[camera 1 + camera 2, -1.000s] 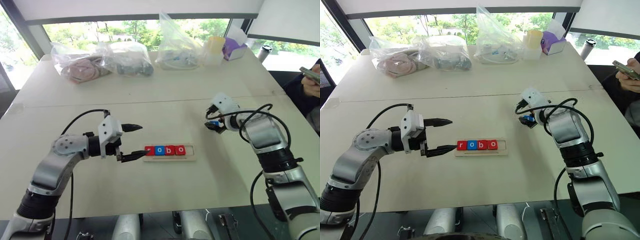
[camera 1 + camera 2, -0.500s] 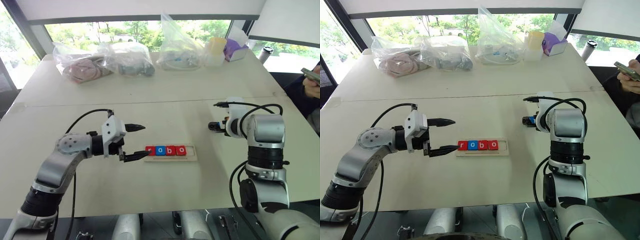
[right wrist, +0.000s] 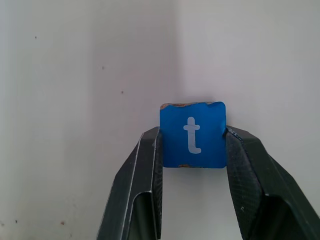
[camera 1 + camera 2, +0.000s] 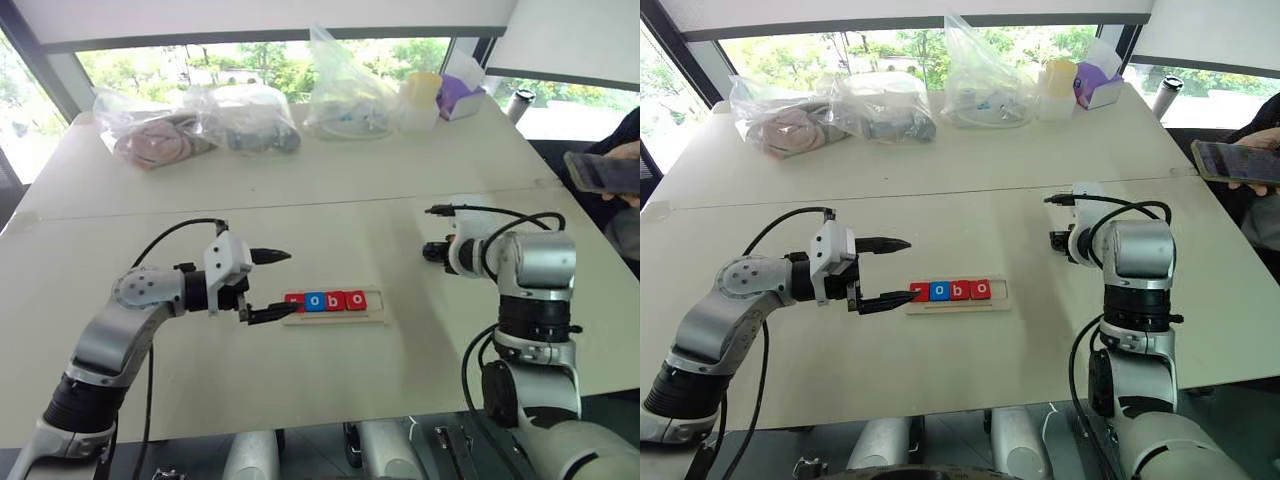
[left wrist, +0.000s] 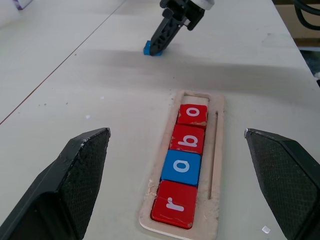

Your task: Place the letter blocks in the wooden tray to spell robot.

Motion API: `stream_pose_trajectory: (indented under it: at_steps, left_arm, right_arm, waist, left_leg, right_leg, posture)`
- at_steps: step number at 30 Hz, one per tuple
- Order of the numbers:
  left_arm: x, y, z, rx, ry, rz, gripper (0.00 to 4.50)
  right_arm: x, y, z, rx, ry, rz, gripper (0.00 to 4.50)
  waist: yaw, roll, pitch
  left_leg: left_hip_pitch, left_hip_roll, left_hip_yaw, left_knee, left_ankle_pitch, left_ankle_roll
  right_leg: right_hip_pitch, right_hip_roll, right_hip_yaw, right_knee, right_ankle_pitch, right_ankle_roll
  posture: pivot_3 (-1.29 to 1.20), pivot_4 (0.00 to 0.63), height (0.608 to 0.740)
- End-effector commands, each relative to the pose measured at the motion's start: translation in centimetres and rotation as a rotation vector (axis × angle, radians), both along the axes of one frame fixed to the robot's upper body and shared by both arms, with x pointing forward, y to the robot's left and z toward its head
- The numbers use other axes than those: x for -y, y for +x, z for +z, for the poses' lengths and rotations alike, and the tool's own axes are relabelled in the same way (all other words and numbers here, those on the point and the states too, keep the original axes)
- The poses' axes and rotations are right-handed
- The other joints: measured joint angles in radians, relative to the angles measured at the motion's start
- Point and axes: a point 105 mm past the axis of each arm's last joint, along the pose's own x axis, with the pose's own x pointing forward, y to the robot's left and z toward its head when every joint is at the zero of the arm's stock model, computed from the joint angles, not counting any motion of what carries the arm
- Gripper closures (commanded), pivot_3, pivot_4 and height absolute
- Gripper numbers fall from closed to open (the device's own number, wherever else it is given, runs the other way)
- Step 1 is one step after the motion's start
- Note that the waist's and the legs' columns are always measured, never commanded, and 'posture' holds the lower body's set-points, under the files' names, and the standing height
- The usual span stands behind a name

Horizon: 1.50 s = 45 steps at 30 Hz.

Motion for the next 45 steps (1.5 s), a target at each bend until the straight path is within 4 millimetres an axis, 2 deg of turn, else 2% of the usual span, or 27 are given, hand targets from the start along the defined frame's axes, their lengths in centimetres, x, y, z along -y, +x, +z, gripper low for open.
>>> stream_pose_trajectory:
  at_steps: [1,4,7,19,24,26,30,32,34,36,39,41,45]
  left_arm:
    - [0.1,-0.6,0.9,0.039,-0.006,-0.037,0.0]
    - [0.0,-0.6,0.8,0.04,-0.003,-0.043,0.0]
    - [0.1,-0.5,0.7,0.042,-0.003,-0.046,0.0]
    - [0.5,-0.1,0.8,0.05,-0.006,-0.057,0.0]
    - [0.4,0.2,0.8,0.048,-0.005,-0.053,0.0]
    - [0.3,0.2,0.8,0.048,-0.005,-0.05,0.0]
    - [0.3,0.3,0.8,0.048,-0.006,-0.046,0.0]
    - [0.3,0.4,0.8,0.049,-0.006,-0.046,0.0]
    - [0.4,0.4,0.8,0.051,-0.009,-0.044,0.0]
    - [0.5,0.4,0.8,0.053,-0.012,-0.044,0.0]
    - [0.5,0.4,0.8,0.052,-0.015,-0.045,0.0]
    - [0.6,0.4,0.7,0.053,-0.01,-0.05,0.0]
    - [0.4,0.3,1.0,0.058,-0.011,-0.044,0.0]
  right_arm:
    - [0.2,-1.5,0.6,0.035,-0.009,0.067,3.38]
    - [-0.3,-3.9,0.3,0.043,-0.003,0.179,3.38]
    - [-0.5,-5.4,0.1,0.037,0.005,0.221,3.38]
    - [-1.7,-7.2,-1.1,-0.05,0.089,0.172,3.38]
    - [-2.3,-7.6,-0.2,-0.081,0.116,0.162,1.0]
    - [-2.8,-7.9,0.9,-0.095,0.085,0.239,0.02]
    - [-3.7,-8.2,5.1,-0.016,-0.198,0.537,0.02]
    - [-3.5,-7.6,6.5,0.056,-0.307,0.598,0.02]
    - [-3.4,-6.8,7.3,0.149,-0.33,0.715,0.02]
    - [-2.5,-5.8,6.7,0.215,-0.368,0.863,0.02]
    - [-1.1,-5.0,4.8,0.227,-0.39,1.037,0.02]
    - [0.3,-4.5,2.9,0.187,-0.388,1.104,0.02]
    - [1.6,-4.3,1.0,0.138,-0.388,1.203,0.02]
  waist:
    - [0.001,0.0,0.0]
    - [0.003,0.0,0.0]
    - [0.0,0.0,0.0]
    - [-0.005,-0.001,0.0]
    - [-0.004,-0.001,0.0]
    - [-0.003,-0.001,0.0]
    - [-0.008,0.002,0.002]
    - [-0.004,0.002,0.002]
    - [0.012,0.001,0.001]
    - [0.02,0.001,0.001]
    - [0.021,0.001,0.001]
    - [0.021,0.001,0.001]
    - [0.022,0.001,0.002]
  left_leg:
    - [0.0,0.0,0.0,0.0,0.0,0.0]
    - [-0.001,0.0,0.0,0.0,0.0,0.0]
    - [-0.001,0.0,0.0,0.0,0.0,0.0]
    - [-0.001,0.0,0.0,0.001,0.0,0.0]
    - [-0.001,0.0,0.0,0.001,0.0,0.0]
    - [-0.002,0.0,0.0,0.001,0.0,0.0]
    - [-0.002,-0.001,0.003,0.001,0.0,0.0]
    - [-0.002,0.0,0.001,0.001,0.0,0.0]
    - [-0.003,0.001,-0.002,0.0,0.0,0.0]
    - [-0.003,0.001,-0.001,-0.001,0.0,0.0]
    - [-0.004,0.0,0.003,0.0,0.0,0.0]
    - [-0.004,0.0,0.005,0.001,0.0,0.0]
    - [-0.003,0.0,0.005,0.002,0.0,0.0]
  right_leg:
    - [0.0,0.0,0.0,0.0,0.0,0.0]
    - [0.0,0.0,0.0,-0.002,-0.001,-0.001]
    - [0.0,0.0,0.0,-0.002,-0.002,-0.002]
    - [0.0,0.0,0.001,-0.002,-0.001,-0.003]
    - [0.0,0.0,0.002,-0.002,-0.001,-0.003]
    - [0.0,0.0,0.002,-0.003,-0.001,-0.003]
    - [-0.002,0.001,0.006,-0.004,-0.002,-0.002]
    - [-0.002,0.002,0.005,-0.003,-0.002,-0.001]
    - [-0.002,0.003,0.003,-0.004,-0.003,-0.001]
    - [-0.003,0.003,0.002,-0.007,-0.004,-0.001]
    - [-0.002,0.0,0.003,-0.007,-0.004,0.0]
    - [-0.002,-0.001,0.004,-0.007,-0.003,0.0]
    - [-0.003,0.0,0.005,-0.005,-0.003,0.0]
  posture:
    - [0.0,0.15,0.74]
    - [0.0,0.15,0.74]
    - [0.0,0.15,0.74]
    - [0.0,0.15,0.74]
    - [0.0,0.15,0.74]
    - [0.0,0.15,0.74]
    - [0.0,0.15,0.74]
    - [0.0,0.15,0.74]
    - [0.0,0.15,0.74]
    - [0.0,0.15,0.74]
    - [0.0,0.15,0.74]
    - [0.0,0.15,0.74]
    - [0.0,0.15,0.74]
